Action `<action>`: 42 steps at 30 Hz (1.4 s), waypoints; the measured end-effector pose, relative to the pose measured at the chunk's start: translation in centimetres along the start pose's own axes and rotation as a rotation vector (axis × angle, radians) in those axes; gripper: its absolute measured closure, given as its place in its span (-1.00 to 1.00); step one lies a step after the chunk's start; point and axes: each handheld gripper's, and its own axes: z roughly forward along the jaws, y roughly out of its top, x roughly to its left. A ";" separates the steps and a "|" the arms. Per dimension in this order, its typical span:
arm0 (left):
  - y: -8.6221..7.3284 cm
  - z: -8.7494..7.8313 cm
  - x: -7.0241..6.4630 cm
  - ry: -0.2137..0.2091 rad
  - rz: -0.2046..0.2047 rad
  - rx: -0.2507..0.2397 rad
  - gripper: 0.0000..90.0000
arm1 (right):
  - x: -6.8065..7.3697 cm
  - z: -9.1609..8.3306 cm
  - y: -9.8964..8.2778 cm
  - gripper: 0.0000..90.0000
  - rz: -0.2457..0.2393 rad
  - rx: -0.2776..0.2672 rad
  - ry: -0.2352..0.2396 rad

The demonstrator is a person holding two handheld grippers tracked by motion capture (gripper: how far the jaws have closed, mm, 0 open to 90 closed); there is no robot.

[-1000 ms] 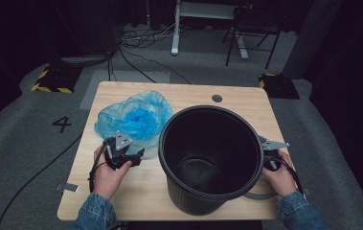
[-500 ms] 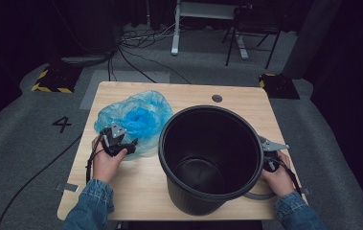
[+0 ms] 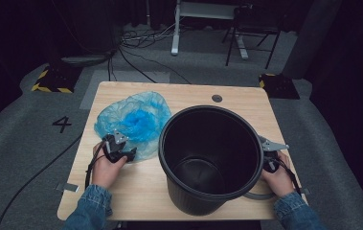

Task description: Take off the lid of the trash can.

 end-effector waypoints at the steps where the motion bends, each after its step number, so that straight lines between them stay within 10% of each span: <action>1: -0.3 -0.2 -0.2 -0.004 -0.002 0.002 -0.27 | 0.0 0.0 0.0 -0.41 -0.001 0.000 0.000; 22: -5.7 -8.0 -4.6 -0.059 0.052 -0.057 -0.24 | 0.0 0.0 0.0 -0.41 -0.001 0.000 0.001; 33: -1.6 -11.4 -5.5 -0.035 0.049 -0.178 -0.47 | 0.0 0.0 0.0 -0.41 -0.001 0.000 0.001; 42: 2.0 -9.5 -4.5 0.000 0.013 -0.200 -0.44 | 0.0 0.0 0.0 -0.41 -0.003 0.000 0.001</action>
